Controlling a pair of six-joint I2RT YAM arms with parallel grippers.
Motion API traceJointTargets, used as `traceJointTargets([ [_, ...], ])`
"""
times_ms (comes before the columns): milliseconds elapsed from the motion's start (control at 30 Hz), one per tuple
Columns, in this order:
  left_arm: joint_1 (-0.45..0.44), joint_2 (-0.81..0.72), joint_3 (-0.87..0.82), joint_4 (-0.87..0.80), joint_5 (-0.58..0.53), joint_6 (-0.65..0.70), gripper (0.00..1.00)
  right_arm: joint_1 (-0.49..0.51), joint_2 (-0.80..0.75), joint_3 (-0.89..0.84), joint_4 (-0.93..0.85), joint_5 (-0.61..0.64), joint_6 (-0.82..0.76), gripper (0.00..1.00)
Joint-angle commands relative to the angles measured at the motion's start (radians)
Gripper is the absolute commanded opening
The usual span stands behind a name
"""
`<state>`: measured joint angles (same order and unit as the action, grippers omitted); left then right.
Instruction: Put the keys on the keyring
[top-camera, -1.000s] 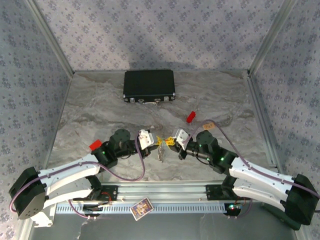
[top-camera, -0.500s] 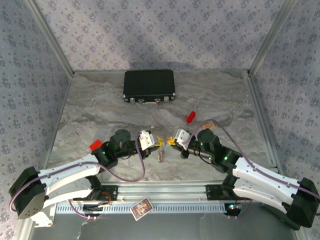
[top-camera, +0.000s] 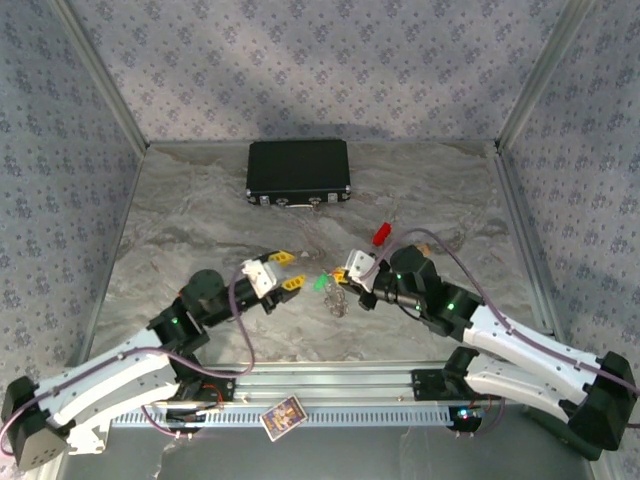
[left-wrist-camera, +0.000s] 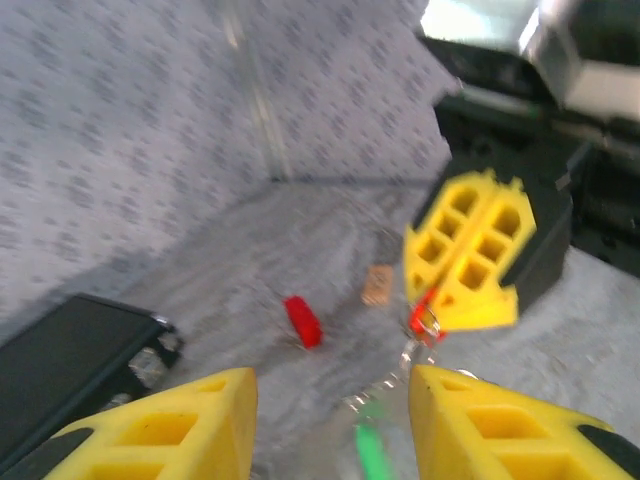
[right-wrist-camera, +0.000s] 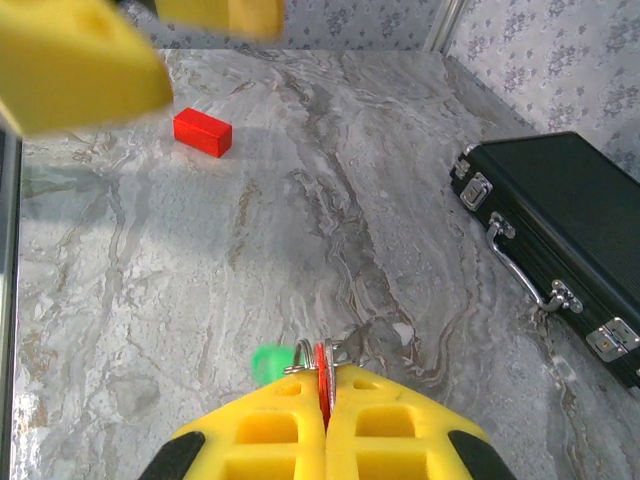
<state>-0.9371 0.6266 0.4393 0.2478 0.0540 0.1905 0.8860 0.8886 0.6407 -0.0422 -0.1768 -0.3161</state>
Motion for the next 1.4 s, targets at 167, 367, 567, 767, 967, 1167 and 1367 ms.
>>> traceJointTargets([
  [167,0.002,-0.210,0.069,-0.208,-0.534,-0.101,0.48,0.083,0.243,0.218,0.166,-0.155,0.008,0.00],
  [367,0.011,-0.345,0.076,-0.225,-0.706,-0.143,0.51,0.105,0.479,0.323,0.418,-0.254,0.124,0.00],
  [567,0.028,-0.375,0.072,-0.324,-0.732,-0.222,0.54,0.071,0.622,0.322,0.392,-0.165,0.108,0.00],
  [767,0.055,-0.363,0.031,-0.326,-0.754,-0.315,0.60,0.017,0.645,0.268,0.192,-0.122,-0.004,0.00],
  [967,0.104,-0.310,0.031,-0.392,-0.780,-0.446,0.62,0.011,0.640,0.285,-0.121,-0.028,-0.137,0.00],
  [1167,0.133,-0.244,0.032,-0.418,-0.769,-0.499,0.65,0.011,0.622,0.290,-0.316,0.078,-0.188,0.00],
  [1367,0.154,-0.149,0.050,-0.422,-0.738,-0.480,0.68,0.014,0.650,0.279,-0.408,0.207,-0.201,0.02],
])
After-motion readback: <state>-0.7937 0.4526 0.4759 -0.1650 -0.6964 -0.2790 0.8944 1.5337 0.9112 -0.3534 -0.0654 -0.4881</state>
